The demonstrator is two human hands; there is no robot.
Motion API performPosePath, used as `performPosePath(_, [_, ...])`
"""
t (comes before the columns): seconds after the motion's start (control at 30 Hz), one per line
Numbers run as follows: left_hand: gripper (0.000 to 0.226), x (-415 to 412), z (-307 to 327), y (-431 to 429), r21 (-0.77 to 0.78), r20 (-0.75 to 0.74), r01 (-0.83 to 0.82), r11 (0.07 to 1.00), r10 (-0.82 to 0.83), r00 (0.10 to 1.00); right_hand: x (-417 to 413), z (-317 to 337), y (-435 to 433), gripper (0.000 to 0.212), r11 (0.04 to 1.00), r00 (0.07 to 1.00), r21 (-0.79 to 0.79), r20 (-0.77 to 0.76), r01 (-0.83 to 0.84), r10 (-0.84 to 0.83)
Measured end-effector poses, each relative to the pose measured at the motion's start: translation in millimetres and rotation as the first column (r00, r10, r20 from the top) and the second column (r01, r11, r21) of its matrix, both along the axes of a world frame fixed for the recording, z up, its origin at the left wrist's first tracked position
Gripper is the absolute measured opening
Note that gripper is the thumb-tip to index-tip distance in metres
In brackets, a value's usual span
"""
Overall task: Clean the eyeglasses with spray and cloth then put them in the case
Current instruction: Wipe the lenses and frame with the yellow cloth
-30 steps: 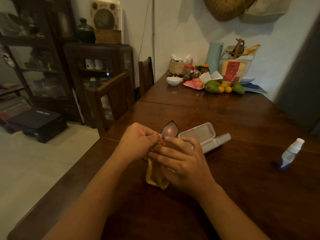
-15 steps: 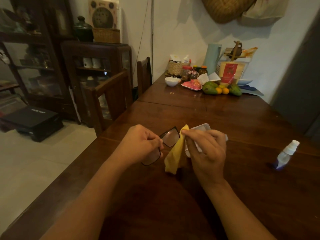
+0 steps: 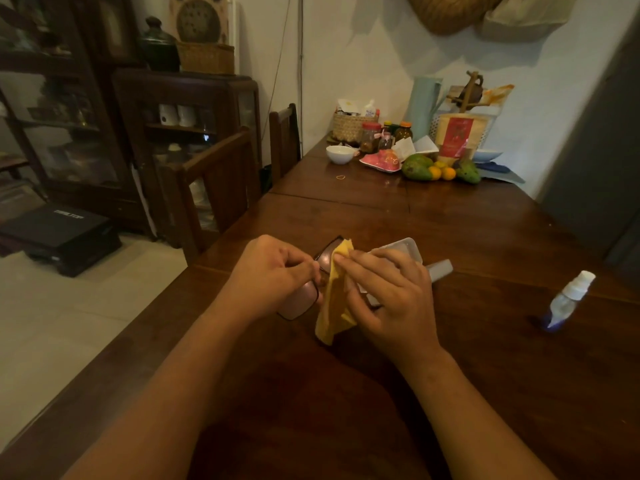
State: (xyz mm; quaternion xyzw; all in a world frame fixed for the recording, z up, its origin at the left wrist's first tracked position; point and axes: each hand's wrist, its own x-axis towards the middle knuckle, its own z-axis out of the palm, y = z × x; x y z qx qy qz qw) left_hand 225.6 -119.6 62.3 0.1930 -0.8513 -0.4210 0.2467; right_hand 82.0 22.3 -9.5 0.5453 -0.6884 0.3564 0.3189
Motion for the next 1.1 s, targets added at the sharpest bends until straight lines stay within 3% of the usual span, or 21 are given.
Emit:
performPosePath(0.17, [0.022, 1, 1, 1, -0.003, 0.043, 0.046, 0.999, -0.046, 0.998, -4, -2, -4, 0.043, 0.995, 0.994, 0.035, 0.059, -0.091, 0.089])
performPosePath(0.3, [0.023, 2, 1, -1, -0.024, 0.096, 0.090, 0.996, -0.087, 0.992, -11, -2, -1, 0.034, 0.967, 0.956, -0.088, 0.152, -0.240, 0.251])
performPosePath(0.37, [0.023, 2, 1, -1, -0.034, 0.133, 0.124, 0.992, -0.118, 0.984, -11, -1, 3, 0.041, 0.956, 0.935, -0.112, 0.206, -0.272, 0.290])
performPosePath(0.63, [0.024, 0, -2, -2, -0.033, 0.134, 0.156, 0.987, -0.150, 0.980, 3, 9, -1, 0.017, 0.937, 0.885, -0.334, 0.399, -0.102, 0.238])
performPosePath(0.73, [0.026, 0, -3, -2, -0.009, 0.108, 0.167, 0.986, -0.165, 0.980, 6, 6, -2, 0.016, 0.959, 0.926, -0.230, 0.299, -0.164, 0.230])
performPosePath(0.9, [0.025, 5, -1, -8, 0.048, 0.070, 0.139, 0.989, -0.142, 0.987, -2, 2, 3, 0.039, 0.940, 0.935, 0.034, 0.127, -0.339, 0.332])
performPosePath(1.0, [0.025, 6, 0, -9, 0.110, 0.054, 0.127, 0.986, -0.133, 0.990, -7, 2, 6, 0.043, 0.980, 0.987, 0.117, 0.022, -0.162, 0.160])
performPosePath(1.1, [0.026, 6, 0, -5, 0.074, 0.052, 0.119, 0.990, -0.123, 0.991, -8, 6, 5, 0.043, 0.997, 0.998, 0.065, -0.035, 0.047, -0.045])
